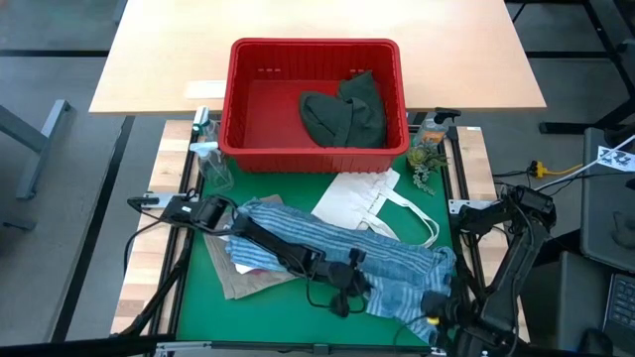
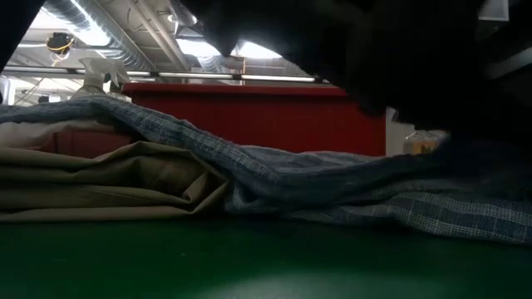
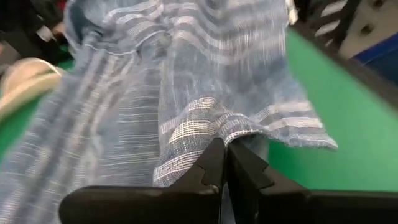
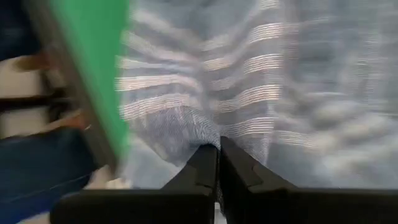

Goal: Fold Laundry from Bin
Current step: Fold the blue polo shirt

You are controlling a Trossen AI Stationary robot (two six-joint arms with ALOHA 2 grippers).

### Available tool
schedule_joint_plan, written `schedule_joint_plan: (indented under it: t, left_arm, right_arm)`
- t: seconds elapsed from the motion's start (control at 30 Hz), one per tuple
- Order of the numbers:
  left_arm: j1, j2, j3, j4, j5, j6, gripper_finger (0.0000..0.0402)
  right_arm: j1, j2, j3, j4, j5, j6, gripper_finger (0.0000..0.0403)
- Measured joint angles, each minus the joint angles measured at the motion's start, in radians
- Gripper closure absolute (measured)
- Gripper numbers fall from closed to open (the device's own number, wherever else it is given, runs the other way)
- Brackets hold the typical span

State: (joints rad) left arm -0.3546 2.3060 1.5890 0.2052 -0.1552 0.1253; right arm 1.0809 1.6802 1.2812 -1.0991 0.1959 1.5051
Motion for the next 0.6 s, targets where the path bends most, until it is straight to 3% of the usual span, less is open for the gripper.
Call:
schedule_joint_plan:
  t: [0.17,0.37,0.6]
  left_arm:
    - [0.001,-0.039,0.000,-0.039,0.071,-0.172,0.0398]
    - [0.005,-0.082,0.000,-0.112,0.081,-0.228,0.0399]
    - [0.039,-0.105,0.000,-0.233,-0.067,-0.228,0.0399]
  right_arm:
    - [0.000,0.000,0.000,0.173,-0.006,-0.074,0.0395]
    - [-0.001,0.000,0.000,0.168,-0.038,-0.071,0.0395]
    - [-0.002,0.001,0.000,-0.029,-0.010,-0.007,0.0395]
